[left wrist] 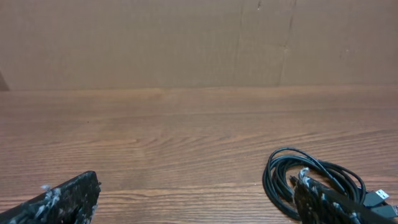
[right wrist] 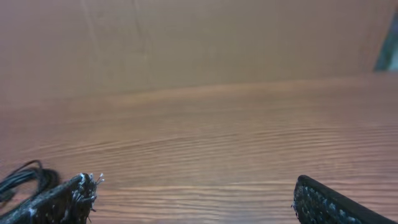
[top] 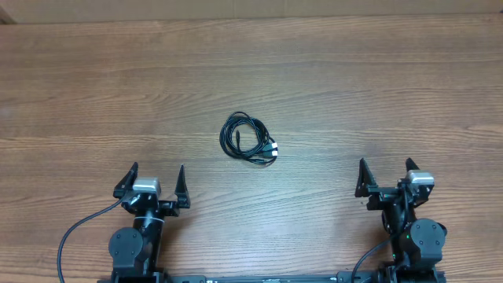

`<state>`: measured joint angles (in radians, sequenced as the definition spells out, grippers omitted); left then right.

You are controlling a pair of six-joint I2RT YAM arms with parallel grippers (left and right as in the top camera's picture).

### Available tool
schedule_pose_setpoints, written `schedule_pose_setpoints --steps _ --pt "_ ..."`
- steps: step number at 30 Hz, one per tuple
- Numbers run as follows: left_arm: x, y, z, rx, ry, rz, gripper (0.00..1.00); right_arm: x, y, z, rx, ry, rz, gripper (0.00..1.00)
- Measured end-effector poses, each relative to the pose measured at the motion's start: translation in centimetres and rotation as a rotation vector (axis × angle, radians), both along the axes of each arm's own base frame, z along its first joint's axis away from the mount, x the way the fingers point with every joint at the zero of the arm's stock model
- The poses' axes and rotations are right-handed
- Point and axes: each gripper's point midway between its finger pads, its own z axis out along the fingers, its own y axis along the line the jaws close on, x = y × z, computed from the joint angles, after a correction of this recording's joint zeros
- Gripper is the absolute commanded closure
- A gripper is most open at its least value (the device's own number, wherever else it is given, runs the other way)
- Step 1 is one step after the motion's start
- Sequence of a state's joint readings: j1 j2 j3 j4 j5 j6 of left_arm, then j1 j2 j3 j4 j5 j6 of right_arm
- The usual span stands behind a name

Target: Untangle cables

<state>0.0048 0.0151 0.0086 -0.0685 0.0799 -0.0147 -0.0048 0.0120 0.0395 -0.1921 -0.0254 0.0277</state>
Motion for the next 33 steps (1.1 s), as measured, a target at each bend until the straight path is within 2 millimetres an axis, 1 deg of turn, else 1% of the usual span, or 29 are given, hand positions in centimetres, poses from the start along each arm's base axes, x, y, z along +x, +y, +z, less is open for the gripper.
schedule_pose_setpoints --steps 12,16,21,27,33 --pt "0.0 0.0 0.0 0.0 0.0 0.0 0.0 0.0 -0.2 0.1 0.001 -0.004 -0.012 0.0" --pt "0.0 0.0 0.0 0.0 0.0 0.0 0.0 0.1 -0.2 1.0 0.001 -0.042 -0.015 0.0" --pt "0.0 0.0 0.0 0.0 0.0 0.0 0.0 -0.1 -0.3 1.5 0.001 -0.039 -0.016 0.0" --pt "0.0 0.0 0.0 0.0 0.0 0.0 0.0 -0.5 -0.6 3.1 0.004 -0.044 -0.034 0.0" --pt "0.0 0.0 0.0 0.0 0.0 0.0 0.01 -0.9 -0.6 3.4 0.036 0.002 -0.039 0.0"
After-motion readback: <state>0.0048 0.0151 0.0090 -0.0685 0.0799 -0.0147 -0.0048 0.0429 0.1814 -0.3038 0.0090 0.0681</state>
